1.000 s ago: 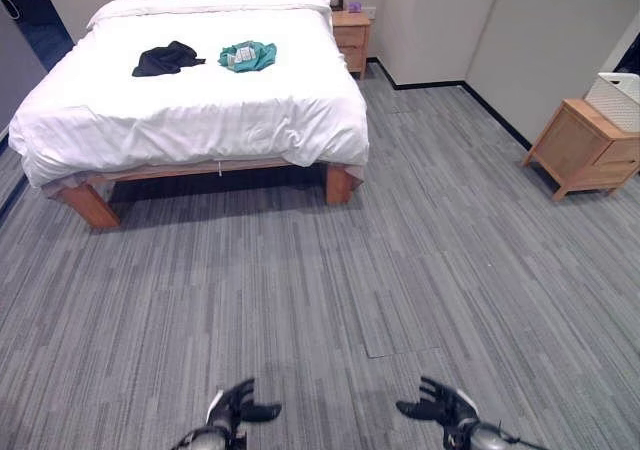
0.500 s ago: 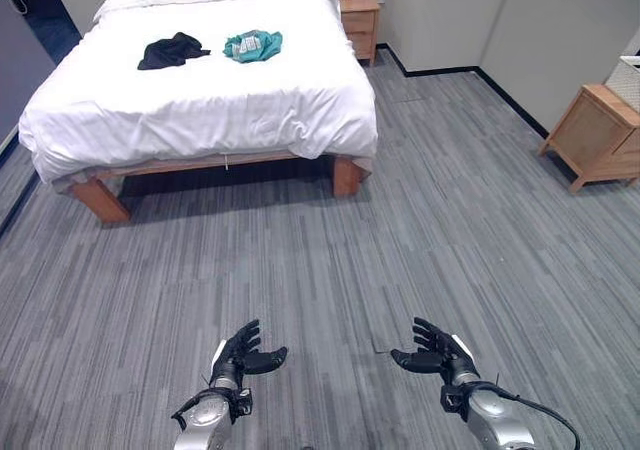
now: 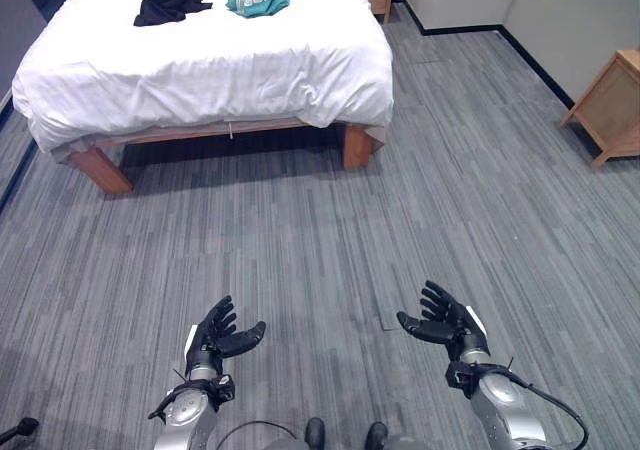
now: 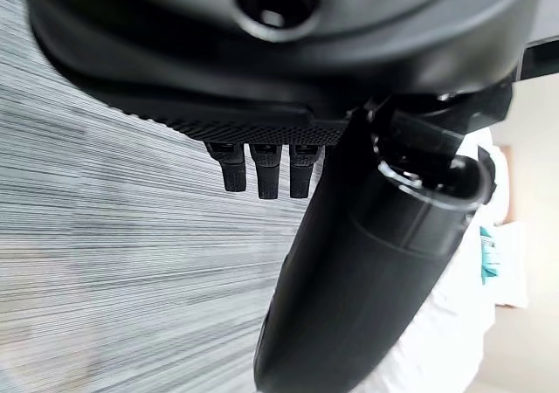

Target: Pick up bed clothes into laundry basket.

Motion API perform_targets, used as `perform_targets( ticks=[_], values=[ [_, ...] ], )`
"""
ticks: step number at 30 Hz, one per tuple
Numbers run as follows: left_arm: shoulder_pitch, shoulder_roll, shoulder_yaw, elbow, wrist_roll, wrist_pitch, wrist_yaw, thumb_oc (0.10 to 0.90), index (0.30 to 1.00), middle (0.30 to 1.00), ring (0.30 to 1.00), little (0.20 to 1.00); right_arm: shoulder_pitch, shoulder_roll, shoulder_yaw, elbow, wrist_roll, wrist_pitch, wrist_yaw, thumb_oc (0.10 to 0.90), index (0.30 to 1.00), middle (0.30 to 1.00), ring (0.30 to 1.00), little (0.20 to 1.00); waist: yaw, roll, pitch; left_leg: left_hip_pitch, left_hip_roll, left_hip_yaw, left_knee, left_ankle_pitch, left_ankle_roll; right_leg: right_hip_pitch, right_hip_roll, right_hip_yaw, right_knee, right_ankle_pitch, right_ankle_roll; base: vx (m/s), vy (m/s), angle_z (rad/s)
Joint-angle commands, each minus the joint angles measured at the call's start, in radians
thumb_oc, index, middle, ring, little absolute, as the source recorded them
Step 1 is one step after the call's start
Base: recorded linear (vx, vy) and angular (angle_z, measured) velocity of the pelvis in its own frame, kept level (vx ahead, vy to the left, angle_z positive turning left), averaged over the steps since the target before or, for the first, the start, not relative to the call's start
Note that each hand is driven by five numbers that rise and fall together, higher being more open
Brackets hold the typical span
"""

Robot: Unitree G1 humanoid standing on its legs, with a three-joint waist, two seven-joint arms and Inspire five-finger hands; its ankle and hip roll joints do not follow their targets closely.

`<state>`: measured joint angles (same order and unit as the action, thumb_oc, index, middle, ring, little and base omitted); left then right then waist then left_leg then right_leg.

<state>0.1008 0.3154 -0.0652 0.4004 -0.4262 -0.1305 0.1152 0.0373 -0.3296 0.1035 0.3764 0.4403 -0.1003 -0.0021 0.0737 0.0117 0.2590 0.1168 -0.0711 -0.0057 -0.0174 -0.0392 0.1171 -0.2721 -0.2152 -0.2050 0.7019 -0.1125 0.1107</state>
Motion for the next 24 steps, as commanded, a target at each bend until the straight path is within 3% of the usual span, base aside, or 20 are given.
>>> perform_targets(
  ticks=[1, 3, 4, 5, 7, 9, 10, 12, 14, 16, 17, 18, 19, 21, 24],
  values=[
    [-0.068, 0.044, 0.023, -0.129, 0.023, -0.088, -0.022, 0.8, 0.9, 0.9, 0.9, 0.9, -0.027, 0.007, -0.031, -0.086, -0.024, -0.073, 0.019, 0.8, 0.9, 0.9, 0.9, 0.9, -0.01, -0.016, -0.036, 0.036, 0.035, -0.01, 0.046, -0.081, -0.059, 0.023, -0.006, 0.015, -0.198, 0.249, 0.062, 0.36, -0.068, -0.03],
    [-0.068, 0.039, 0.016, -0.14, 0.012, -0.086, -0.032, 0.8, 0.9, 0.9, 0.9, 0.9, -0.014, 0.002, -0.034, -0.081, -0.028, -0.07, 0.023, 0.8, 0.9, 0.9, 0.9, 0.9, -0.027, -0.014, -0.039, 0.076, 0.044, -0.026, 0.031, -0.091, -0.072, 0.019, 0.008, 0.001, -0.27, 0.237, 0.06, 0.35, -0.108, 0.09],
    [-0.071, 0.032, -0.012, -0.144, 0.016, -0.084, -0.047, 0.8, 0.9, 0.9, 0.9, 0.9, 0.009, -0.001, -0.037, -0.074, -0.02, -0.071, 0.023, 0.8, 0.9, 0.9, 0.9, 0.9, -0.064, -0.02, -0.048, 0.137, 0.052, -0.064, 0.013, -0.103, -0.095, 0.009, 0.064, 0.024, -0.486, 0.243, 0.063, 0.44, -0.159, 0.37],
    [-0.072, 0.034, -0.02, -0.152, 0.023, -0.082, -0.056, 0.8, 0.9, 0.9, 0.9, 0.9, 0.023, -0.001, -0.04, -0.074, -0.013, -0.068, 0.024, 0.8, 0.9, 0.9, 0.9, 0.9, -0.081, -0.023, -0.054, 0.163, 0.059, -0.078, -0.008, -0.1, -0.108, 0.012, 0.089, 0.036, -0.572, 0.262, 0.068, 0.55, -0.193, 0.46],
    [-0.088, 0.028, -0.037, -0.153, 0.033, -0.081, -0.064, 0.8, 0.9, 0.9, 0.9, 0.9, 0.031, 0.004, -0.041, -0.07, -0.005, -0.067, 0.024, 0.8, 0.9, 0.9, 0.9, 0.9, -0.099, -0.027, -0.062, 0.182, 0.064, -0.089, -0.011, -0.102, -0.122, 0.005, 0.098, 0.041, -0.649, 0.306, 0.078, 0.34, -0.126, 0.56],
    [-0.103, 0.019, -0.051, -0.143, 0.032, -0.081, -0.061, 0.8, 0.9, 0.9, 0.9, 0.9, 0.036, 0.004, -0.039, -0.071, -0.004, -0.066, 0.028, 0.8, 0.9, 0.9, 0.9, 0.9, -0.114, -0.026, -0.066, 0.198, 0.072, -0.101, -0.005, -0.106, -0.128, 0.001, 0.103, 0.054, -0.651, 0.317, 0.081, 0.29, -0.142, 0.8],
    [-0.102, 0.002, -0.076, -0.135, 0.031, -0.074, -0.074, 0.8, 0.9, 0.9, 0.9, 0.9, 0.061, 0.006, -0.034, -0.061, -0.003, -0.063, 0.04, 0.8, 0.9, 0.9, 0.9, 0.9, -0.115, -0.03, -0.083, 0.199, 0.084, -0.116, 0.046, -0.087, -0.148, 0.038, 0.12, 0.061, -0.641, 0.305, 0.051, 0.3, -0.162, 0.72],
    [-0.107, -0.016, -0.103, -0.12, 0.038, -0.07, -0.08, 0.8, 0.9, 0.9, 0.9, 0.9, 0.055, -0.012, -0.038, -0.042, 0.002, -0.062, 0.04, 0.8, 0.9, 0.9, 0.9, 0.9, -0.111, -0.021, -0.096, 0.16, 0.1, -0.101, 0.174, 0.006, -0.194, 0.096, 0.138, 0.037, -0.647, 0.281, 0.025, 0.32, -0.164, 0.66],
    [-0.115, -0.025, -0.123, -0.128, -0.002, -0.068, -0.098, 0.8, 0.9, 0.9, 0.9, 0.9, 0.049, -0.026, -0.053, -0.035, 0.051, -0.075, 0.033, 0.8, 0.9, 0.9, 0.9, 0.9, -0.112, -0.023, -0.09, 0.059, 0.126, -0.074, 0.357, 0.117, -0.244, 0.163, 0.162, 0.021, -0.674, 0.245, -0.01, 0.25, -0.205, 0.3],
    [-0.13, -0.017, -0.136, -0.132, 0.003, -0.061, -0.111, 0.8, 0.9, 0.9, 0.9, 0.9, 0.056, -0.039, -0.067, -0.05, 0.077, -0.082, 0.031, 0.8, 0.9, 0.9, 0.9, 0.9, -0.107, -0.049, -0.07, -0.052, 0.164, -0.016, 0.543, 0.209, -0.251, 0.227, 0.163, 0.001, -0.693, 0.209, -0.053, 0.2, -0.224, 0.43],
    [-0.13, -0.017, -0.136, -0.132, 0.003, -0.061, -0.111, 0.8, 0.9, 0.9, 0.9, 0.9, 0.056, -0.039, -0.067, -0.05, 0.077, -0.082, 0.031, 0.8, 0.9, 0.9, 0.9, 0.9, -0.107, -0.049, -0.07, -0.052, 0.164, -0.016, 0.543, 0.209, -0.251, 0.227, 0.163, 0.001, -0.693, 0.209, -0.053, 0.14, -0.178, 0.33],
    [-0.132, -0.011, -0.13, -0.138, 0.016, -0.064, -0.105, 0.8, 0.9, 0.9, 0.9, 0.9, 0.059, -0.045, -0.069, -0.061, 0.076, -0.086, 0.033, 0.8, 0.9, 0.9, 0.9, 0.9, -0.101, -0.062, -0.056, -0.089, 0.183, 0.01, 0.623, 0.224, -0.241, 0.254, 0.166, -0.006, -0.694, 0.195, -0.069, 0.21, -0.22, 0.04],
    [-0.122, -0.022, -0.087, -0.15, -0.003, -0.076, -0.068, 0.8, 0.9, 0.9, 0.9, 0.9, 0.049, -0.069, -0.073, -0.079, 0.058, -0.086, 0.034, 0.8, 0.9, 0.9, 0.9, 0.9, -0.087, -0.071, -0.05, -0.102, 0.224, 0.053, 0.641, 0.234, -0.223, 0.278, 0.173, -0.024, -0.689, 0.167, -0.086, 0.34, -0.314, 0.07],
    [-0.113, -0.046, -0.038, -0.165, -0.052, -0.09, -0.038, 0.8, 0.9, 0.9, 0.9, 0.9, 0.065, -0.067, -0.111, -0.105, 0.068, -0.094, 0.004, 0.8, 0.9, 0.9, 0.9, 0.9, -0.064, -0.081, -0.04, -0.213, 0.294, 0.133, 0.601, 0.214, -0.222, 0.346, 0.17, -0.034, -0.714, 0.136, -0.085, 0.37, -0.202, 0.16],
    [-0.105, -0.049, 0.04, -0.209, -0.085, -0.141, 0.015, 0.8, 0.9, 0.9, 0.9, 0.9, 0.091, -0.062, -0.139, -0.147, 0.069, -0.106, 0.009, 0.8, 0.9, 0.9, 0.9, 0.9, -0.038, -0.085, -0.042, -0.265, 0.27, 0.131, 0.41, 0.179, -0.228, 0.397, 0.166, -0.034, -0.739, 0.11, -0.069, 0.3, -0.001, 0.33]
  ],
)
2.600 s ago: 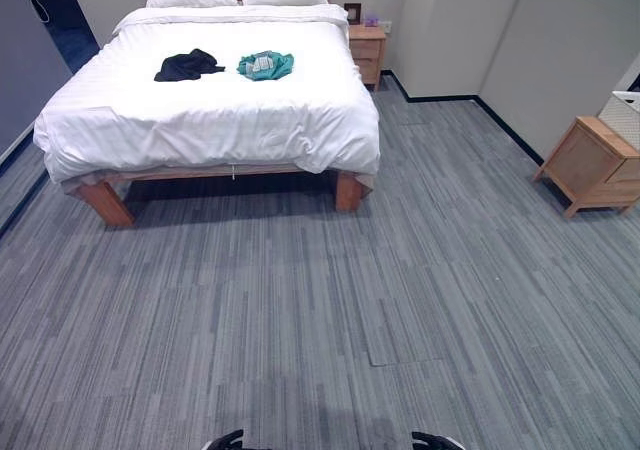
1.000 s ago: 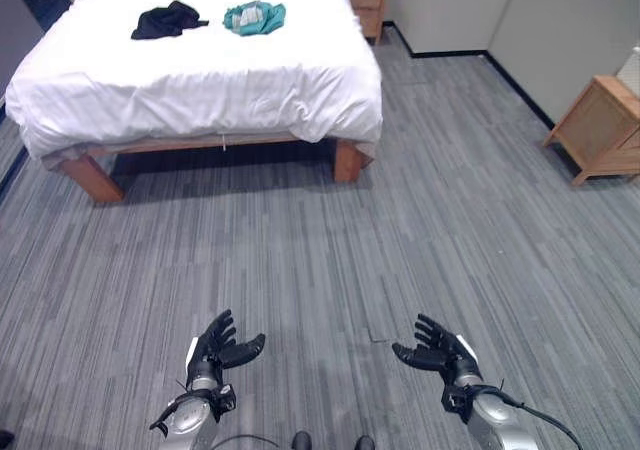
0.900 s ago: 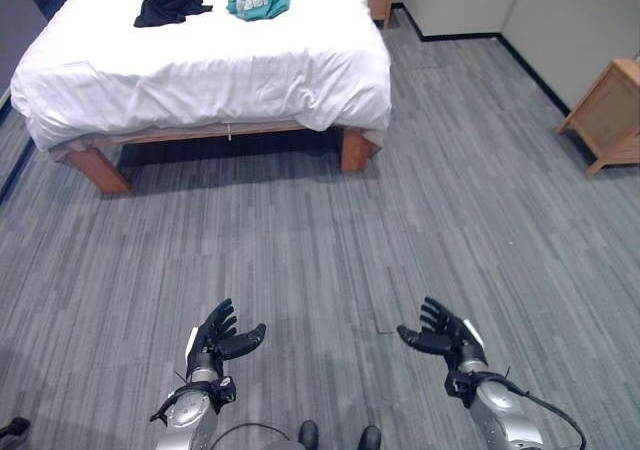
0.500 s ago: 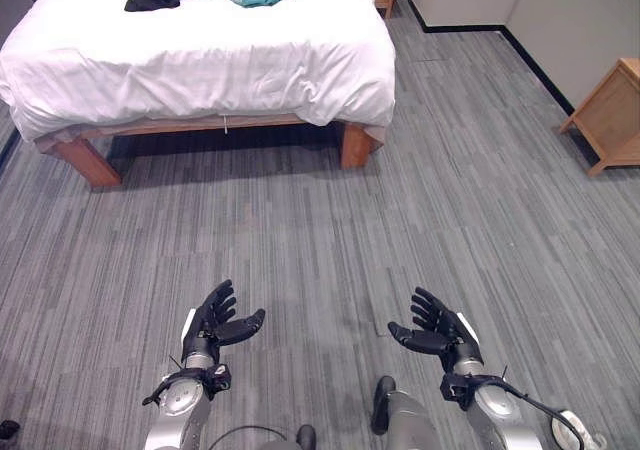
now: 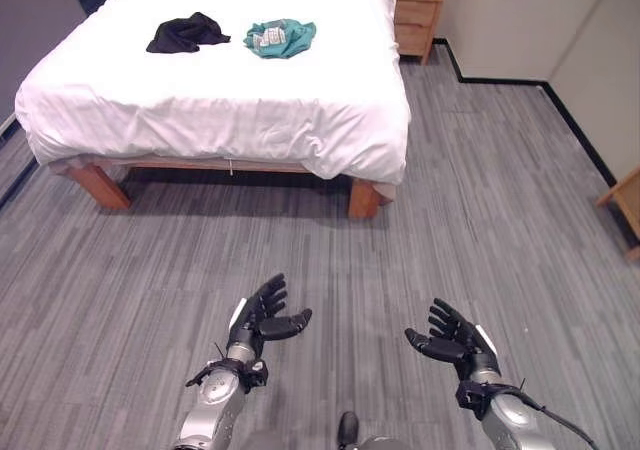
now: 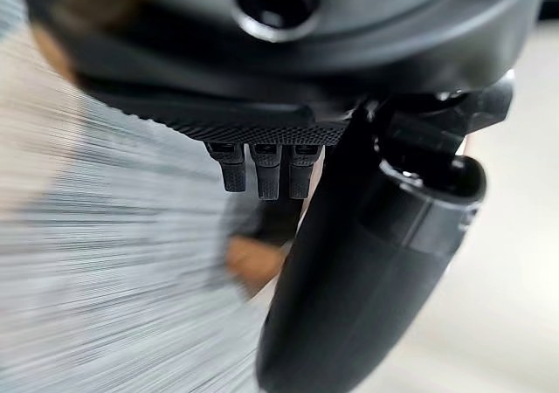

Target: Pick up bed clothes into laundry basket.

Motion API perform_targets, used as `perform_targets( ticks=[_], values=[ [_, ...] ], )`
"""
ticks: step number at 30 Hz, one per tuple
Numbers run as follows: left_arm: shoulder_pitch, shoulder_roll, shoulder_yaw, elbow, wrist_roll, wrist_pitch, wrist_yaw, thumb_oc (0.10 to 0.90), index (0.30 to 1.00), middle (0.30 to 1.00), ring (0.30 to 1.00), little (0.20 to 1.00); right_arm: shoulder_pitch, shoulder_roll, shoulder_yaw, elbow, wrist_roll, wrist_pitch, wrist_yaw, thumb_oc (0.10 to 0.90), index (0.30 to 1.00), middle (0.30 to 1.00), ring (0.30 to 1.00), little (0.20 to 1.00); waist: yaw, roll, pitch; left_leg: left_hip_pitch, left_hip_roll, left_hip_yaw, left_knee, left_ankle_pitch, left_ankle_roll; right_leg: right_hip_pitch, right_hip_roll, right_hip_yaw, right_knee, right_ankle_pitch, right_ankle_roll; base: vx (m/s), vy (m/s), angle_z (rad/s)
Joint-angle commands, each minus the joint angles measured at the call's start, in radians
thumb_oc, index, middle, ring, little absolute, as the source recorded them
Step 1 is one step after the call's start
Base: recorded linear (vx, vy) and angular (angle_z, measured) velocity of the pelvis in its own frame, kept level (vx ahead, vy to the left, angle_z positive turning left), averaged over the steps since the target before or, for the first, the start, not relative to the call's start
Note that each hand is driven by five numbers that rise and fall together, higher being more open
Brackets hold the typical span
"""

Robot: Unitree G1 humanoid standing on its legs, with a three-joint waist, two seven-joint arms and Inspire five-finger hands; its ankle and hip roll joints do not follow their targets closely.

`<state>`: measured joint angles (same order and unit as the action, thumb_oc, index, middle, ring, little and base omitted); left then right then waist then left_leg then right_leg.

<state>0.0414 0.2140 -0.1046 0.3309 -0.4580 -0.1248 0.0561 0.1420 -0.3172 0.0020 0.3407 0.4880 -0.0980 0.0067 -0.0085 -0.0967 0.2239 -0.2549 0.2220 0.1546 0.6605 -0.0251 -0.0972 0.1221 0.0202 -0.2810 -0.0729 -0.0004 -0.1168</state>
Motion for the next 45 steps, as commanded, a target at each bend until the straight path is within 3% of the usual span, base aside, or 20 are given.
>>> perform_targets(
  ticks=[1, 6, 10, 14, 16, 19, 21, 22, 24, 27, 28, 29, 30, 32, 36, 37, 40, 41, 44, 45],
  values=[
    [-0.042, 0.052, 0.11, -0.156, -0.047, -0.159, 0.089, 0.8, 0.9, 0.9, 0.9, 0.9, -0.002, -0.075, -0.045, -0.128, 0.013, -0.11, 0.004, 0.8, 0.9, 0.9, 0.9, 0.9, 0.052, 0.023, -0.011, 0.09, -0.036, -0.028, -0.352, 0.163, -0.013, 0.02, -0.072, 0.041, 0.029, -0.008, 0.167, 0.36, 0.051, -0.04],
    [-0.036, 0.054, 0.278, -0.176, -0.058, -0.218, 0.184, 0.8, 0.9, 0.9, 0.9, 0.9, -0.024, -0.073, -0.032, -0.141, -0.002, -0.118, 0.018, 0.8, 0.9, 0.9, 0.9, 0.9, 0.107, 0.03, -0.041, 0.065, -0.105, -0.026, -0.675, 0.254, -0.039, 0.121, -0.056, 0.072, -0.01, -0.052, 0.19, 0.39, 0.063, -0.24],
    [-0.032, 0.08, 0.344, -0.171, 0.002, -0.238, 0.236, 0.8, 0.9, 0.9, 0.9, 0.9, -0.035, -0.067, -0.023, -0.166, -0.017, -0.111, 0.022, 0.8, 0.9, 0.9, 0.9, 0.9, 0.132, 0.034, -0.074, 0.057, -0.095, 0.087, -0.697, 0.298, -0.041, 0.186, -0.059, 0.09, -0.014, -0.084, 0.199, 0.42, 0.118, -0.29],
    [-0.018, 0.096, 0.382, -0.178, 0.022, -0.251, 0.275, 0.8, 0.9, 0.9, 0.9, 0.9, -0.056, -0.046, -0.003, -0.155, -0.031, -0.108, 0.021, 0.8, 0.9, 0.9, 0.9, 0.9, 0.154, 0.005, -0.112, 0.051, -0.119, 0.095, -0.614, 0.219, 0.012, 0.215, -0.13, 0.098, 0.018, -0.099, 0.238, 0.4, 0.199, -0.31],
    [-0.021, 0.11, 0.382, -0.181, 0.042, -0.246, 0.286, 0.8, 0.9, 0.9, 0.9, 0.9, -0.064, -0.036, 0.002, -0.154, -0.025, -0.109, 0.02, 0.8, 0.9, 0.9, 0.9, 0.9, 0.164, -0.009, -0.116, 0.054, -0.134, 0.107, -0.599, 0.193, 0.033, 0.197, -0.161, 0.101, 0.076, -0.069, 0.256, 0.25, 0.161, -0.17],
    [-0.048, 0.133, 0.352, -0.212, 0.029, -0.238, 0.267, 0.8, 0.9, 0.9, 0.9, 0.9, -0.085, -0.011, 0.026, -0.178, -0.032, -0.108, 0.022, 0.8, 0.9, 0.9, 0.9, 0.9, 0.147, -0.014, -0.086, 0.138, -0.201, 0.115, -0.624, 0.115, 0.109, 0.015, -0.241, 0.127, 0.468, 0.175, 0.32, 0.34, 0.362, -0.14],
    [-0.059, 0.147, 0.337, -0.223, 0.031, -0.233, 0.258, 0.8, 0.9, 0.9, 0.9, 0.9, -0.086, -0.018, 0.033, -0.207, -0.056, -0.105, 0.027, 0.8, 0.9, 0.9, 0.9, 0.9, 0.126, 0.0, -0.068, 0.162, -0.204, 0.109, -0.642, 0.106, 0.12, -0.041, -0.231, 0.142, 0.549, 0.209, 0.321, 0.2, 0.241, 0.1],
    [-0.072, 0.162, 0.317, -0.246, 0.035, -0.232, 0.245, 0.8, 0.9, 0.9, 0.9, 0.9, -0.084, -0.012, 0.038, -0.23, -0.066, -0.105, 0.025, 0.8, 0.9, 0.9, 0.9, 0.9, 0.101, 0.027, -0.05, 0.224, -0.206, 0.108, -0.673, 0.078, 0.136, -0.119, -0.264, 0.094, 0.635, 0.226, 0.315, 0.17, 0.182, 0.5],
    [-0.082, 0.162, 0.303, -0.249, 0.021, -0.229, 0.23, 0.8, 0.9, 0.9, 0.9, 0.9, -0.078, -0.006, 0.041, -0.235, -0.065, -0.103, 0.028, 0.8, 0.9, 0.9, 0.9, 0.9, 0.083, 0.033, -0.042, 0.266, -0.218, 0.11, -0.704, 0.069, 0.141, -0.154, -0.293, 0.067, 0.657, 0.223, 0.311, 0.27, 0.203, 0.44],
    [-0.079, 0.167, 0.291, -0.295, 0.026, -0.221, 0.187, 0.8, 0.9, 0.9, 0.9, 0.9, -0.047, -0.015, 0.022, -0.252, -0.073, -0.092, 0.051, 0.8, 0.9, 0.9, 0.9, 0.9, 0.049, 0.055, -0.016, 0.339, -0.22, 0.078, -0.734, 0.045, 0.137, -0.252, -0.282, 0.027, 0.625, 0.177, 0.297, 0.41, 0.104, 0.02],
    [-0.076, 0.162, 0.29, -0.314, 0.012, -0.228, 0.176, 0.8, 0.9, 0.9, 0.9, 0.9, -0.036, -0.016, 0.005, -0.244, -0.068, -0.093, 0.046, 0.8, 0.9, 0.9, 0.9, 0.9, 0.03, 0.053, 0.0, 0.374, -0.227, 0.053, -0.737, 0.021, 0.13, -0.298, -0.261, 0.024, 0.543, 0.157, 0.294, 0.22, -0.018, 0.13],
    [-0.076, 0.162, 0.29, -0.315, 0.012, -0.228, 0.175, 0.8, 0.9, 0.9, 0.9, 0.9, -0.035, -0.016, 0.005, -0.244, -0.068, -0.094, 0.046, 0.8, 0.9, 0.9, 0.9, 0.9, 0.029, 0.055, 0.0, 0.375, -0.225, 0.052, -0.736, 0.018, 0.129, -0.295, -0.259, 0.022, 0.541, 0.156, 0.294, 0.53, -0.083, 0.44],
    [-0.067, 0.153, 0.307, -0.331, -0.004, -0.235, 0.168, 0.8, 0.9, 0.9, 0.9, 0.9, 0.004, -0.012, -0.029, -0.249, -0.053, -0.099, 0.045, 0.8, 0.9, 0.9, 0.9, 0.9, -0.002, 0.044, -0.002, 0.425, -0.235, 0.021, -0.738, -0.022, 0.111, -0.31, -0.189, 0.07, 0.352, 0.128, 0.289, 0.45, -0.098, 0.52],
    [-0.074, 0.142, 0.325, -0.331, -0.018, -0.244, 0.163, 0.8, 0.9, 0.9, 0.9, 0.9, 0.053, -0.006, -0.06, -0.263, -0.05, -0.102, 0.054, 0.8, 0.9, 0.9, 0.9, 0.9, -0.021, 0.035, -0.016, 0.461, -0.235, 0.006, -0.745, -0.05, 0.094, -0.299, -0.158, 0.078, 0.201, 0.128, 0.294, 0.53, -0.113, 0.44],
    [-0.084, 0.127, 0.345, -0.323, 0.0, -0.251, 0.172, 0.8, 0.9, 0.9, 0.9, 0.9, 0.103, -0.016, -0.112, -0.24, -0.049, -0.103, 0.06, 0.8, 0.9, 0.9, 0.9, 0.9, -0.045, 0.035, -0.047, 0.511, -0.21, -0.033, -0.678, -0.076, 0.059, -0.268, -0.139, 0.061, 0.143, 0.14, 0.288, 0.45, -0.119, 0.54],
    [-0.074, 0.124, 0.351, -0.311, 0.009, -0.249, 0.174, 0.8, 0.9, 0.9, 0.9, 0.9, 0.108, -0.016, -0.116, -0.232, -0.036, -0.104, 0.063, 0.8, 0.9, 0.9, 0.9, 0.9, -0.057, 0.039, -0.06, 0.495, -0.186, -0.043, -0.592, -0.067, 0.042, -0.236, -0.116, 0.072, 0.12, 0.127, 0.264, 0.35, -0.178, 0.68],
    [-0.079, 0.1, 0.351, -0.326, -0.057, -0.268, 0.164, 0.8, 0.9, 0.9, 0.9, 0.9, 0.075, -0.061, -0.116, -0.222, -0.02, -0.12, 0.049, 0.8, 0.9, 0.9, 0.9, 0.9, -0.037, 0.027, -0.04, 0.34, -0.14, -0.053, -0.256, 0.083, -0.026, -0.143, -0.093, 0.058, 0.074, 0.1, 0.21, 0.2, -0.206, 0.4],
    [-0.08, 0.1, 0.352, -0.325, -0.059, -0.268, 0.163, 0.8, 0.9, 0.9, 0.9, 0.9, 0.073, -0.062, -0.116, -0.221, -0.019, -0.12, 0.048, 0.8, 0.9, 0.9, 0.9, 0.9, -0.04, 0.029, -0.039, 0.329, -0.136, -0.058, -0.24, 0.079, -0.029, -0.142, -0.09, 0.054, 0.071, 0.102, 0.208, 0.11, -0.155, 0.11],
    [-0.09, 0.088, 0.331, -0.315, -0.088, -0.271, 0.157, 0.8, 0.9, 0.9, 0.9, 0.9, 0.044, -0.089, -0.108, -0.234, -0.005, -0.124, 0.046, 0.8, 0.9, 0.9, 0.9, 0.9, -0.01, 0.001, -0.004, 0.203, -0.106, -0.08, -0.031, 0.165, -0.031, -0.063, -0.072, 0.055, 0.037, 0.068, 0.156, 0.15, -0.187, -0.11],
    [-0.08, 0.069, 0.327, -0.302, -0.115, -0.263, 0.159, 0.8, 0.9, 0.9, 0.9, 0.9, 0.034, -0.1, -0.11, -0.251, -0.021, -0.119, 0.035, 0.8, 0.9, 0.9, 0.9, 0.9, 0.006, -0.008, 0.001, 0.141, -0.057, -0.056, -0.054, 0.165, -0.016, -0.017, -0.07, 0.055, 0.019, 0.05, 0.151, 0.35, -0.119, -0.04]
  ],
)
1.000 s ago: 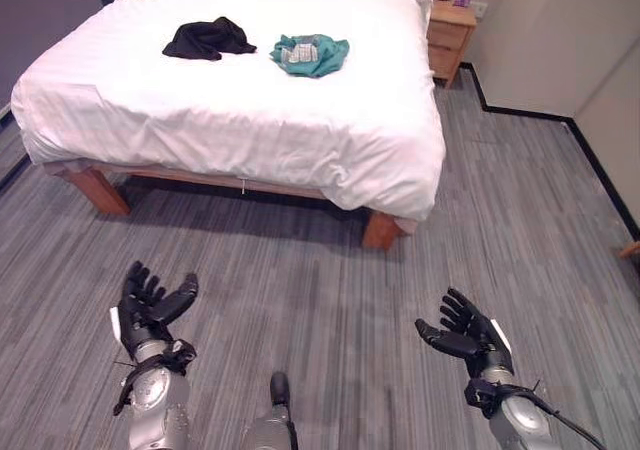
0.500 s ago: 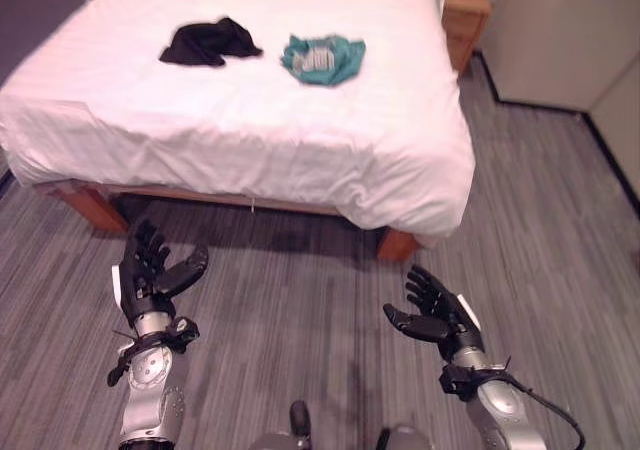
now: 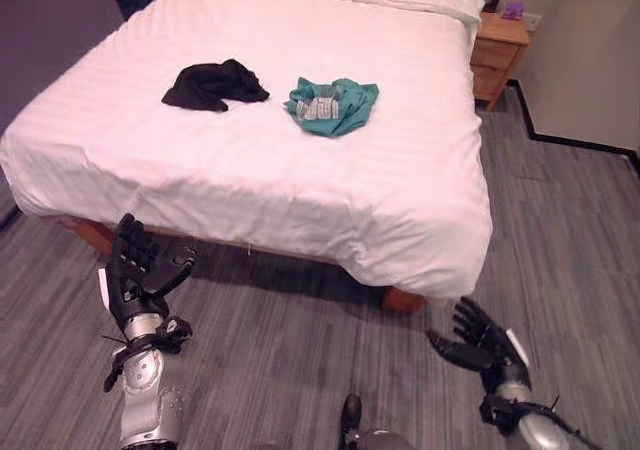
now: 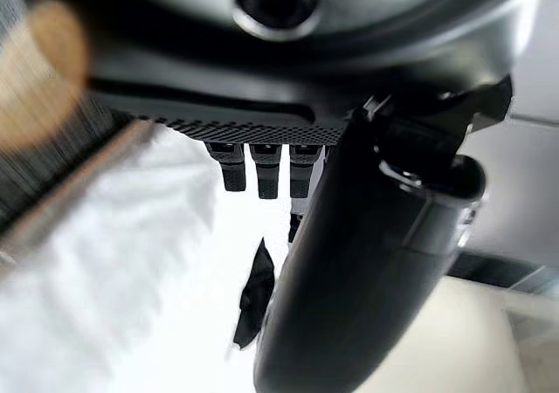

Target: Pick up bed clothes into laundry basket.

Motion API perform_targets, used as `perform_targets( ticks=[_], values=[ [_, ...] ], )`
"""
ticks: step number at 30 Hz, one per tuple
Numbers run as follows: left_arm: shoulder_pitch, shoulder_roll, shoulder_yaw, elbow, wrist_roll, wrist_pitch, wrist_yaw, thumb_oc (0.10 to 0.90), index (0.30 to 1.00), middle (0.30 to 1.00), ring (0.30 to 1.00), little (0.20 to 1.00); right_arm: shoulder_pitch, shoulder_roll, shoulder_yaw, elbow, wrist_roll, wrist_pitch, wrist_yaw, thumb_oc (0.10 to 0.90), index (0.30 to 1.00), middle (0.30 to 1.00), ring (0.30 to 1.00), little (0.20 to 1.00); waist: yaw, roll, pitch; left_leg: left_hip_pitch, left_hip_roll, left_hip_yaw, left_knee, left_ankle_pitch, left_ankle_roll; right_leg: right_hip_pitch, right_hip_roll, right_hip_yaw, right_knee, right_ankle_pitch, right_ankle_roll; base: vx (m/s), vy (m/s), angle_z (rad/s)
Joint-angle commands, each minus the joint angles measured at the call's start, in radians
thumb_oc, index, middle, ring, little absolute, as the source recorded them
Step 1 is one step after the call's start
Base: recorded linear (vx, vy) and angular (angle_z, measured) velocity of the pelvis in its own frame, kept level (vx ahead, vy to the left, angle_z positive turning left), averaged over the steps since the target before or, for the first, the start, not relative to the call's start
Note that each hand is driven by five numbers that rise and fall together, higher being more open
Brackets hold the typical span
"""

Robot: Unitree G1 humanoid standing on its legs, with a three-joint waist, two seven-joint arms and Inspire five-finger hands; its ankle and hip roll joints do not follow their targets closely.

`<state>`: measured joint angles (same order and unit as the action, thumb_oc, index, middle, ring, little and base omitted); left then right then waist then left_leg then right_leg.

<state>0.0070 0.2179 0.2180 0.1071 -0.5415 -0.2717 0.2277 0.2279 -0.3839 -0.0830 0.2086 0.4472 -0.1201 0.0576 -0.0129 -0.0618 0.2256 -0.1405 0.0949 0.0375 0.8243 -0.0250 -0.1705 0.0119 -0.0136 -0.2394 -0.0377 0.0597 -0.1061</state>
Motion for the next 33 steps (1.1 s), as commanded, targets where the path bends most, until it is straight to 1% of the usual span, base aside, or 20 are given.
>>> perform_targets(
  ticks=[1, 2, 5, 7, 10, 14, 17, 18, 20, 21, 22, 24, 25, 26, 27, 28, 30, 31, 32, 33],
  values=[
    [-0.035, 0.057, 0.006, -0.077, -0.064, -0.119, -0.025, 0.8, 0.9, 0.9, 0.9, 0.9, -0.056, -0.033, -0.031, -0.122, 0.032, -0.101, -0.021, 0.8, 0.9, 0.9, 0.9, 0.9, 0.018, -0.04, -0.005, 0.022, 0.105, 0.079, -0.315, 0.155, 0.057, 0.118, -0.039, 0.012, -0.031, -0.022, 0.146, 0.29, -0.055, 0.08],
    [-0.035, 0.057, 0.006, -0.077, -0.066, -0.12, -0.026, 0.8, 0.9, 0.9, 0.9, 0.9, -0.056, -0.033, -0.031, -0.121, 0.032, -0.101, -0.02, 0.8, 0.9, 0.9, 0.9, 0.9, 0.02, -0.042, -0.005, 0.028, 0.103, 0.083, -0.321, 0.156, 0.057, 0.12, -0.04, 0.013, -0.032, -0.022, 0.146, 0.23, 0.041, -0.09],
    [-0.016, 0.066, -0.003, -0.069, -0.035, -0.105, -0.027, 0.8, 0.9, 0.9, 0.9, 0.9, -0.045, -0.029, -0.044, -0.152, 0.046, -0.108, -0.011, 0.8, 0.9, 0.9, 0.9, 0.9, 0.024, -0.03, -0.015, 0.043, 0.111, 0.096, -0.541, 0.154, 0.049, 0.14, -0.037, 0.024, -0.036, -0.043, 0.159, 0.2, 0.084, -0.26],
    [-0.011, 0.062, -0.004, -0.063, -0.036, -0.106, -0.03, 0.8, 0.9, 0.9, 0.9, 0.9, -0.038, -0.03, -0.054, -0.166, 0.041, -0.109, -0.009, 0.8, 0.9, 0.9, 0.9, 0.9, 0.027, -0.027, -0.023, 0.042, 0.096, 0.1, -0.669, 0.169, 0.038, 0.166, -0.042, 0.028, -0.043, -0.059, 0.166, 0.23, 0.1, -0.05],
    [-0.008, 0.062, 0.003, -0.071, -0.03, -0.107, -0.026, 0.8, 0.9, 0.9, 0.9, 0.9, -0.044, -0.024, -0.055, -0.163, 0.039, -0.112, -0.014, 0.8, 0.9, 0.9, 0.9, 0.9, 0.037, -0.019, -0.034, 0.041, 0.1, 0.094, -0.776, 0.208, 0.018, 0.199, -0.046, 0.04, -0.042, -0.086, 0.176, 0.24, 0.119, -0.24],
    [-0.016, 0.061, 0.006, -0.068, -0.026, -0.112, -0.018, 0.8, 0.9, 0.9, 0.9, 0.9, -0.063, -0.031, -0.036, -0.138, 0.009, -0.106, -0.023, 0.8, 0.9, 0.9, 0.9, 0.9, 0.058, -0.003, -0.053, 0.048, 0.1, 0.022, -0.857, 0.239, -0.004, 0.247, -0.061, 0.058, -0.035, -0.121, 0.191, 0.26, 0.163, -0.33],
    [-0.023, 0.071, 0.0, -0.072, -0.027, -0.111, -0.021, 0.8, 0.9, 0.9, 0.9, 0.9, -0.072, -0.025, -0.036, -0.131, 0.01, -0.104, -0.033, 0.8, 0.9, 0.9, 0.9, 0.9, 0.065, 0.0, -0.059, 0.033, 0.096, 0.039, -0.865, 0.25, -0.004, 0.278, -0.076, 0.053, -0.041, -0.132, 0.203, 0.27, 0.208, -0.01],
    [-0.023, 0.075, -0.001, -0.073, -0.026, -0.11, -0.022, 0.8, 0.9, 0.9, 0.9, 0.9, -0.078, -0.025, -0.032, -0.131, 0.001, -0.101, -0.037, 0.8, 0.9, 0.9, 0.9, 0.9, 0.076, -0.003, -0.062, 0.02, 0.083, 0.029, -0.838, 0.237, -0.001, 0.286, -0.089, 0.056, -0.042, -0.137, 0.212, 0.27, 0.229, -0.06],
    [-0.008, 0.077, 0.011, -0.077, -0.038, -0.112, -0.023, 0.8, 0.9, 0.9, 0.9, 0.9, -0.103, -0.01, -0.025, -0.116, 0.001, -0.099, -0.047, 0.8, 0.9, 0.9, 0.9, 0.9, 0.091, -0.012, -0.078, 0.004, 0.057, 0.023, -0.785, 0.177, 0.027, 0.3, -0.128, 0.06, -0.031, -0.144, 0.235, 0.28, 0.276, -0.09],
    [-0.004, 0.084, 0.018, -0.073, -0.04, -0.113, -0.021, 0.8, 0.9, 0.9, 0.9, 0.9, -0.121, -0.004, -0.019, -0.114, 0.001, -0.097, -0.052, 0.8, 0.9, 0.9, 0.9, 0.9, 0.098, -0.016, -0.083, 0.002, 0.047, 0.035, -0.764, 0.155, 0.042, 0.287, -0.152, 0.067, -0.004, -0.135, 0.247, 0.28, 0.336, -0.14],
    [0.006, 0.094, 0.03, -0.085, -0.029, -0.112, -0.014, 0.8, 0.9, 0.9, 0.9, 0.9, -0.133, 0.003, -0.023, -0.119, 0.011, -0.1, -0.05, 0.8, 0.9, 0.9, 0.9, 0.9, 0.102, -0.022, -0.083, 0.008, 0.034, 0.044, -0.756, 0.137, 0.062, 0.269, -0.178, 0.074, 0.047, -0.1, 0.258, 0.24, 0.341, -0.16],
    [0.021, 0.116, 0.043, -0.097, -0.001, -0.105, -0.007, 0.8, 0.9, 0.9, 0.9, 0.9, -0.157, 0.008, -0.016, -0.137, -0.006, -0.098, -0.048, 0.8, 0.9, 0.9, 0.9, 0.9, 0.12, -0.025, -0.076, 0.032, 0.003, 0.073, -0.742, 0.093, 0.111, 0.167, -0.227, 0.112, 0.229, -0.013, 0.274, 0.2, 0.357, -0.41],
    [0.024, 0.129, 0.048, -0.107, 0.008, -0.101, -0.007, 0.8, 0.9, 0.9, 0.9, 0.9, -0.159, -0.001, -0.021, -0.155, -0.033, -0.091, -0.045, 0.8, 0.9, 0.9, 0.9, 0.9, 0.114, -0.024, -0.064, 0.06, -0.016, 0.077, -0.745, 0.076, 0.13, 0.118, -0.239, 0.129, 0.314, 0.054, 0.277, 0.11, 0.238, -0.65],
    [0.023, 0.129, 0.048, -0.108, 0.008, -0.1, -0.007, 0.8, 0.9, 0.9, 0.9, 0.9, -0.159, 0.0, -0.021, -0.156, -0.033, -0.09, -0.045, 0.8, 0.9, 0.9, 0.9, 0.9, 0.118, -0.023, -0.068, 0.055, -0.014, 0.081, -0.748, 0.08, 0.131, 0.109, -0.238, 0.135, 0.315, 0.059, 0.277, 0.17, 0.386, -0.45],
    [0.014, 0.151, 0.041, -0.111, -0.003, -0.095, -0.024, 0.8, 0.9, 0.9, 0.9, 0.9, -0.155, -0.015, -0.046, -0.181, -0.047, -0.092, -0.043, 0.8, 0.9, 0.9, 0.9, 0.9, 0.08, -0.003, -0.043, 0.103, -0.031, 0.06, -0.764, 0.072, 0.16, 0.027, -0.222, 0.176, 0.471, 0.15, 0.271, 0.17, 0.391, -0.14],
    [0.01, 0.162, 0.032, -0.111, 0.0, -0.089, -0.034, 0.8, 0.9, 0.9, 0.9, 0.9, -0.152, -0.021, -0.063, -0.195, -0.044, -0.095, -0.037, 0.8, 0.9, 0.9, 0.9, 0.9, 0.059, 0.009, -0.036, 0.12, -0.034, 0.055, -0.78, 0.068, 0.168, -0.02, -0.201, 0.201, 0.533, 0.153, 0.274, 0.23, 0.467, 0.11],
    [-0.001, 0.182, 0.015, -0.109, 0.016, -0.08, -0.039, 0.8, 0.9, 0.9, 0.9, 0.9, -0.153, -0.038, -0.087, -0.192, -0.054, -0.094, -0.051, 0.8, 0.9, 0.9, 0.9, 0.9, 0.041, 0.029, -0.027, 0.158, -0.037, 0.059, -0.802, 0.058, 0.183, -0.077, -0.229, 0.168, 0.594, 0.165, 0.269, 0.19, 0.235, 0.44],
    [-0.004, 0.184, 0.011, -0.114, 0.018, -0.074, -0.044, 0.8, 0.9, 0.9, 0.9, 0.9, -0.151, -0.046, -0.105, -0.194, -0.059, -0.091, -0.057, 0.8, 0.9, 0.9, 0.9, 0.9, 0.03, 0.031, -0.03, 0.183, -0.041, 0.064, -0.824, 0.05, 0.185, -0.092, -0.244, 0.143, 0.584, 0.16, 0.271, 0.15, 0.123, 0.22],
    [-0.004, 0.184, 0.011, -0.114, 0.018, -0.074, -0.044, 0.8, 0.9, 0.9, 0.9, 0.9, -0.151, -0.046, -0.105, -0.194, -0.059, -0.091, -0.057, 0.8, 0.9, 0.9, 0.9, 0.9, 0.029, 0.031, -0.03, 0.185, -0.041, 0.064, -0.825, 0.051, 0.185, -0.091, -0.244, 0.142, 0.584, 0.16, 0.271, 0.26, 0.099, -0.12],
    [-0.001, 0.174, 0.013, -0.122, -0.012, -0.074, -0.067, 0.8, 0.9, 0.9, 0.9, 0.9, -0.138, -0.063, -0.145, -0.195, -0.069, -0.087, -0.058, 0.8, 0.9, 0.9, 0.9, 0.9, 0.008, 0.029, -0.035, 0.218, -0.049, 0.058, -0.848, 0.035, 0.178, -0.111, -0.235, 0.119, 0.519, 0.133, 0.279, 0.23, 0.052, -0.17]
  ],
)
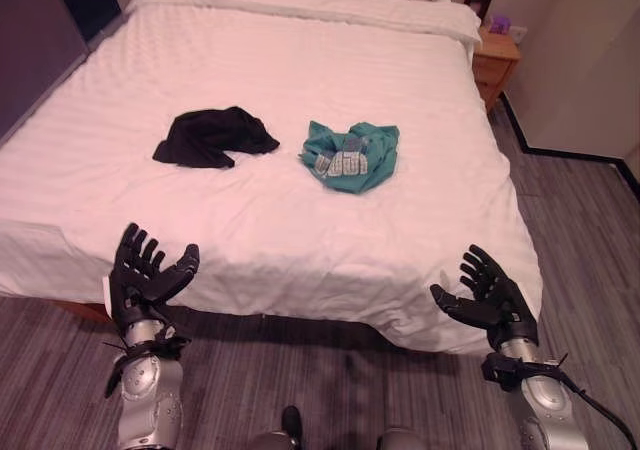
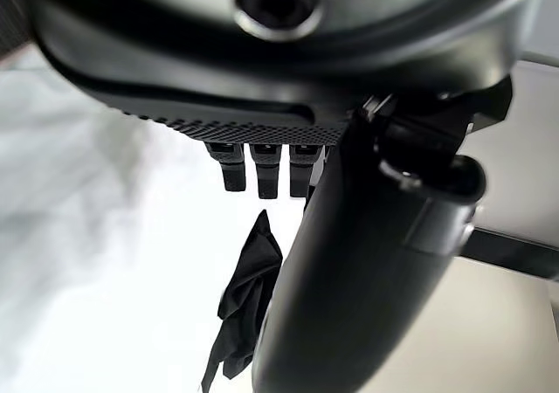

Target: Pick up bed clothes into laundry basket.

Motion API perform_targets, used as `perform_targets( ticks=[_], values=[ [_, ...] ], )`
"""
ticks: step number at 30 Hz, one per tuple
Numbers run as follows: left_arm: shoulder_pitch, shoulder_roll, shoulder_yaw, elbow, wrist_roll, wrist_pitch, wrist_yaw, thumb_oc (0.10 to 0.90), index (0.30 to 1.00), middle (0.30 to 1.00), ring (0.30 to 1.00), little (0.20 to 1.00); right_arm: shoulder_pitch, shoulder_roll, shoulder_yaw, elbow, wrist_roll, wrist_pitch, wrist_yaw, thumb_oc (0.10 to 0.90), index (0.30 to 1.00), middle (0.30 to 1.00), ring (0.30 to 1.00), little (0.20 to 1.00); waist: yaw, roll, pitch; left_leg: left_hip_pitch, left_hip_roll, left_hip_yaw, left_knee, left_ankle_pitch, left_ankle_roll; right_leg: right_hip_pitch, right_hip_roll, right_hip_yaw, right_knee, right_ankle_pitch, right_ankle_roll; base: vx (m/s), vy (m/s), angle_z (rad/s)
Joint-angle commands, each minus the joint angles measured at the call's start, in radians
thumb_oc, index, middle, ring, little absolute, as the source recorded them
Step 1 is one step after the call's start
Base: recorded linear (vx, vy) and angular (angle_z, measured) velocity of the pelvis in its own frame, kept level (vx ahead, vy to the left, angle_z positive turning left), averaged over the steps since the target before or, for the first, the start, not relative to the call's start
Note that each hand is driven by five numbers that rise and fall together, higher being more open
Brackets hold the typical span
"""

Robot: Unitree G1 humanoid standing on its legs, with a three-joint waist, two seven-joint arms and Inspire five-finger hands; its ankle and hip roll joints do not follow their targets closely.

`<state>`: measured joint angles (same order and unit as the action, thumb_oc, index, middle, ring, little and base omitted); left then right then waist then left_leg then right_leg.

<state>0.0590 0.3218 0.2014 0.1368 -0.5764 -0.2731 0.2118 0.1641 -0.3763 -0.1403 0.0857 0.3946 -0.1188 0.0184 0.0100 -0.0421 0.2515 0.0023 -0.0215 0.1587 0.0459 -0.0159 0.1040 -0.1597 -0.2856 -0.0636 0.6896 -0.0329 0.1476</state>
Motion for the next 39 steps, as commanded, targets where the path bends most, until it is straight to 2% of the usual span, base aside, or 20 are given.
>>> perform_targets(
  ticks=[1, 2, 3, 4, 5, 9, 11, 13, 21, 22, 23, 26, 31, 35, 36, 37, 39],
  values=[
    [-0.056, 0.061, 0.028, -0.152, 0.012, -0.072, -0.056, 0.8, 0.9, 0.9, 0.9, 0.9, -0.068, -0.075, -0.106, -0.07, -0.024, -0.086, -0.019, 0.8, 0.9, 0.9, 0.9, 0.9, -0.023, 0.005, -0.06, 0.078, 0.064, -0.071, -0.072, 0.031, -0.101, 0.059, 0.06, -0.066, -0.254, 0.208, 0.022, 0.29, 0.042, -0.04],
    [-0.062, 0.06, 0.03, -0.153, 0.01, -0.069, -0.06, 0.8, 0.9, 0.9, 0.9, 0.9, -0.065, -0.089, -0.13, -0.071, -0.034, -0.084, -0.023, 0.8, 0.9, 0.9, 0.9, 0.9, -0.03, -0.008, -0.062, 0.08, 0.051, -0.077, -0.079, 0.032, -0.104, 0.049, 0.085, -0.061, -0.333, 0.181, 0.021, 0.14, -0.012, 0.1],
    [-0.063, 0.06, 0.028, -0.152, 0.01, -0.069, -0.06, 0.8, 0.9, 0.9, 0.9, 0.9, -0.064, -0.089, -0.131, -0.071, -0.034, -0.083, -0.023, 0.8, 0.9, 0.9, 0.9, 0.9, -0.031, -0.005, -0.062, 0.084, 0.054, -0.079, -0.083, 0.031, -0.105, 0.057, 0.088, -0.066, -0.343, 0.181, 0.02, 0.17, -0.038, 0.25],
    [-0.058, 0.057, 0.034, -0.148, 0.015, -0.071, -0.067, 0.8, 0.9, 0.9, 0.9, 0.9, -0.068, -0.099, -0.149, -0.058, -0.032, -0.09, -0.034, 0.8, 0.9, 0.9, 0.9, 0.9, -0.028, -0.016, -0.069, 0.095, 0.045, -0.081, -0.094, 0.02, -0.11, 0.097, 0.105, -0.079, -0.486, 0.142, 0.015, 0.16, -0.037, 0.34],
    [-0.053, 0.055, 0.04, -0.158, 0.023, -0.071, -0.065, 0.8, 0.9, 0.9, 0.9, 0.9, -0.07, -0.11, -0.158, -0.048, -0.037, -0.091, -0.042, 0.8, 0.9, 0.9, 0.9, 0.9, -0.022, -0.022, -0.075, 0.102, 0.04, -0.079, -0.101, 0.014, -0.112, 0.108, 0.114, -0.087, -0.551, 0.123, 0.013, 0.18, -0.038, 0.28],
    [-0.014, 0.029, 0.058, -0.144, 0.034, -0.066, -0.061, 0.8, 0.9, 0.9, 0.9, 0.9, -0.093, -0.134, -0.157, -0.032, -0.016, -0.099, -0.047, 0.8, 0.9, 0.9, 0.9, 0.9, -0.001, -0.045, -0.094, 0.129, 0.038, -0.078, -0.116, 0.004, -0.119, 0.173, 0.143, -0.055, -0.662, 0.119, 0.015, 0.11, -0.05, 0.23],
    [0.002, 0.015, 0.063, -0.126, 0.016, -0.069, -0.056, 0.8, 0.9, 0.9, 0.9, 0.9, -0.12, -0.14, -0.143, -0.024, 0.021, -0.103, -0.044, 0.8, 0.9, 0.9, 0.9, 0.9, 0.013, -0.046, -0.107, 0.14, 0.043, -0.066, -0.127, 0.004, -0.123, 0.203, 0.148, -0.075, -0.714, 0.124, 0.014, 0.09, -0.034, -0.02],
    [0.016, 0.001, 0.059, -0.113, 0.008, -0.059, -0.064, 0.8, 0.9, 0.9, 0.9, 0.9, -0.115, -0.132, -0.138, -0.028, 0.063, -0.099, -0.03, 0.8, 0.9, 0.9, 0.9, 0.9, 0.014, -0.049, -0.113, 0.14, 0.044, -0.067, -0.126, 0.003, -0.126, 0.221, 0.16, -0.068, -0.74, 0.119, 0.007, 0.08, -0.04, -0.27],
    [0.022, -0.004, 0.028, -0.11, 0.017, -0.034, -0.08, 0.8, 0.9, 0.9, 0.9, 0.9, -0.045, -0.065, -0.09, -0.042, 0.092, -0.079, 0.012, 0.8, 0.9, 0.9, 0.9, 0.9, 0.005, -0.047, -0.12, 0.143, 0.048, -0.073, -0.133, 0.001, -0.134, 0.257, 0.169, -0.08, -0.773, 0.108, 0.001, 0.03, -0.015, -0.03],
    [0.069, 0.008, 0.036, -0.026, 0.049, 0.027, -0.073, 0.8, 0.9, 0.9, 0.9, 0.9, 0.008, 0.008, -0.08, -0.032, 0.035, -0.049, -0.048, 0.8, 0.9, 0.9, 0.9, 0.9, 0.065, 0.006, -0.079, -0.025, 0.098, -0.109, -0.003, 0.088, -0.185, 0.343, 0.157, -0.175, -0.75, -0.022, -0.034, 0.01, 0.046, 0.06],
    [0.061, 0.003, 0.022, -0.029, 0.039, 0.03, -0.081, 0.8, 0.9, 0.9, 0.9, 0.9, -0.004, 0.018, -0.075, -0.028, 0.048, -0.05, -0.046, 0.8, 0.9, 0.9, 0.9, 0.9, 0.055, 0.004, -0.093, 0.003, 0.086, -0.105, -0.063, 0.09, -0.186, 0.336, 0.149, -0.177, -0.757, -0.002, -0.023, 0.03, 0.067, 0.08],
    [0.072, -0.004, -0.003, -0.034, 0.044, 0.038, -0.103, 0.8, 0.9, 0.9, 0.9, 0.9, -0.02, 0.035, -0.055, -0.01, 0.063, -0.052, -0.034, 0.8, 0.9, 0.9, 0.9, 0.9, 0.051, 0.012, -0.113, 0.043, 0.078, -0.094, -0.12, 0.091, -0.174, 0.338, 0.139, -0.171, -0.767, 0.014, -0.008, 0.04, 0.09, 0.12],
    [0.055, 0.012, -0.026, -0.036, 0.056, 0.048, -0.115, 0.8, 0.9, 0.9, 0.9, 0.9, -0.072, -0.002, -0.032, -0.008, 0.031, -0.039, -0.038, 0.8, 0.9, 0.9, 0.9, 0.9, 0.051, 0.012, -0.119, 0.051, 0.067, -0.096, -0.133, 0.081, -0.164, 0.323, 0.124, -0.163, -0.752, 0.028, 0.006, 0.0, 0.081, 0.07],
    [0.047, 0.02, -0.034, -0.05, 0.052, 0.047, -0.118, 0.8, 0.9, 0.9, 0.9, 0.9, -0.11, -0.062, -0.052, 0.004, 0.013, -0.04, -0.049, 0.8, 0.9, 0.9, 0.9, 0.9, 0.063, -0.002, -0.125, 0.045, 0.059, -0.105, -0.133, 0.074, -0.16, 0.321, 0.115, -0.171, -0.751, 0.033, 0.012, 0.0, 0.033, 0.08],
    [0.05, 0.031, -0.041, -0.06, 0.061, 0.046, -0.125, 0.8, 0.9, 0.9, 0.9, 0.9, -0.157, -0.117, -0.071, 0.027, 0.015, -0.045, -0.055, 0.8, 0.9, 0.9, 0.9, 0.9, 0.077, -0.014, -0.128, 0.04, 0.052, -0.116, -0.133, 0.074, -0.159, 0.322, 0.112, -0.177, -0.751, 0.037, 0.016, 0.01, 0.016, 0.07],
    [0.05, 0.031, -0.041, -0.06, 0.061, 0.046, -0.125, 0.8, 0.9, 0.9, 0.9, 0.9, -0.158, -0.118, -0.07, 0.028, 0.015, -0.045, -0.055, 0.8, 0.9, 0.9, 0.9, 0.9, 0.076, -0.014, -0.128, 0.04, 0.052, -0.116, -0.133, 0.074, -0.159, 0.322, 0.112, -0.177, -0.751, 0.037, 0.016, 0.01, 0.028, 0.08],
    [0.071, 0.048, -0.048, -0.079, 0.052, 0.05, -0.146, 0.8, 0.9, 0.9, 0.9, 0.9, -0.231, -0.244, -0.094, 0.083, -0.009, -0.045, -0.075, 0.8, 0.9, 0.9, 0.9, 0.9, 0.103, -0.029, -0.13, 0.034, 0.045, -0.129, -0.133, 0.075, -0.157, 0.327, 0.107, -0.189, -0.748, 0.04, 0.02, 0.0, 0.031, 0.18]
  ],
)
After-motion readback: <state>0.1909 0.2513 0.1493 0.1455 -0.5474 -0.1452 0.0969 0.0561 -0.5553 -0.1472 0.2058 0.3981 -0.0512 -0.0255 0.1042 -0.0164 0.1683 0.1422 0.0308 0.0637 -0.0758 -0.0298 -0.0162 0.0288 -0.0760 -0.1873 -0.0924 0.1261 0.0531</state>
